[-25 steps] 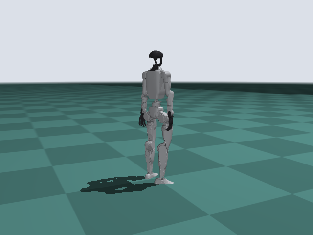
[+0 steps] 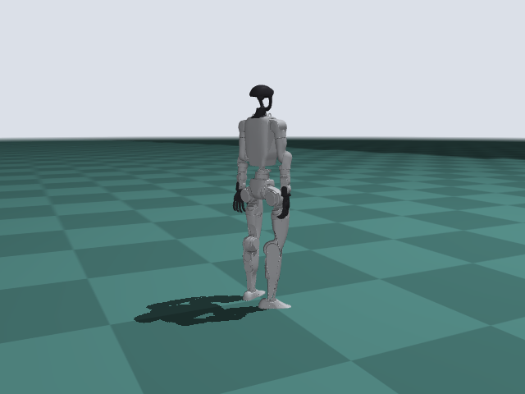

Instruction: In place motions

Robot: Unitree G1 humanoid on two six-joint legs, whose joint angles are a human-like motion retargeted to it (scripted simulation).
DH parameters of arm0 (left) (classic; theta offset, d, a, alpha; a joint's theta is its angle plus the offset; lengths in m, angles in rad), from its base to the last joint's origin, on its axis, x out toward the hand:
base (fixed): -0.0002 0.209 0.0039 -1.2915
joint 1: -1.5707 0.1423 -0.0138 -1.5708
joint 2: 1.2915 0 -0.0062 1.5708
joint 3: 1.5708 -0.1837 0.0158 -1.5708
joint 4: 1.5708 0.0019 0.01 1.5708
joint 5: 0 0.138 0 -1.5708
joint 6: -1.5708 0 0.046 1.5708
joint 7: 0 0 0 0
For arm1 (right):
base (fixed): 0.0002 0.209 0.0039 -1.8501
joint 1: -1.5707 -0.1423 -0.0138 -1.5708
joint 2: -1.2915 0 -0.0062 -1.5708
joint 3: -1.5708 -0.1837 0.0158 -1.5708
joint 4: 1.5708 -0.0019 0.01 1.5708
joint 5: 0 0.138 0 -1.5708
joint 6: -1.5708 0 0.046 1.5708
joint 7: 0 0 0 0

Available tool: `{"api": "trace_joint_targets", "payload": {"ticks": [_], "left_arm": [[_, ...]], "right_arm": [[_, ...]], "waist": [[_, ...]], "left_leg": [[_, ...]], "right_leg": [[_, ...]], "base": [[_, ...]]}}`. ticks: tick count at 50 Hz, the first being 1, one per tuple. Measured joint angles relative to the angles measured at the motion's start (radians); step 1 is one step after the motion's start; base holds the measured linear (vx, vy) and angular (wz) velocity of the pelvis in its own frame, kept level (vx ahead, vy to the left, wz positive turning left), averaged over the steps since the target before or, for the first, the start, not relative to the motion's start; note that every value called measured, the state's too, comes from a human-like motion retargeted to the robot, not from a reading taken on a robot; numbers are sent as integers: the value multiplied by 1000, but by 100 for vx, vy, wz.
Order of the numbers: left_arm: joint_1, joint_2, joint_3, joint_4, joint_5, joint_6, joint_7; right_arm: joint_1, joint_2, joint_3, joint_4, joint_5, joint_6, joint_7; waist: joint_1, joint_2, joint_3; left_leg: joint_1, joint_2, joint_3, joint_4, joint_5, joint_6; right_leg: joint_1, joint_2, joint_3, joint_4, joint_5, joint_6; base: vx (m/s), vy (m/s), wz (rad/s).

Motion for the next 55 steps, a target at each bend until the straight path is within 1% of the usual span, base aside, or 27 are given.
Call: {"api": "trace_joint_targets", "payload": {"ticks": [55], "left_arm": [[-7,12,-14,4,8,1,-7]], "right_arm": [[-7,-11,0,8,-4,6,6]], "waist": [[3,2,-3]], "left_leg": [[-2,3,0,2,2,-1]], "right_leg": [[0,0,1,1,1,0]], "base": [[0,0,0]]}}
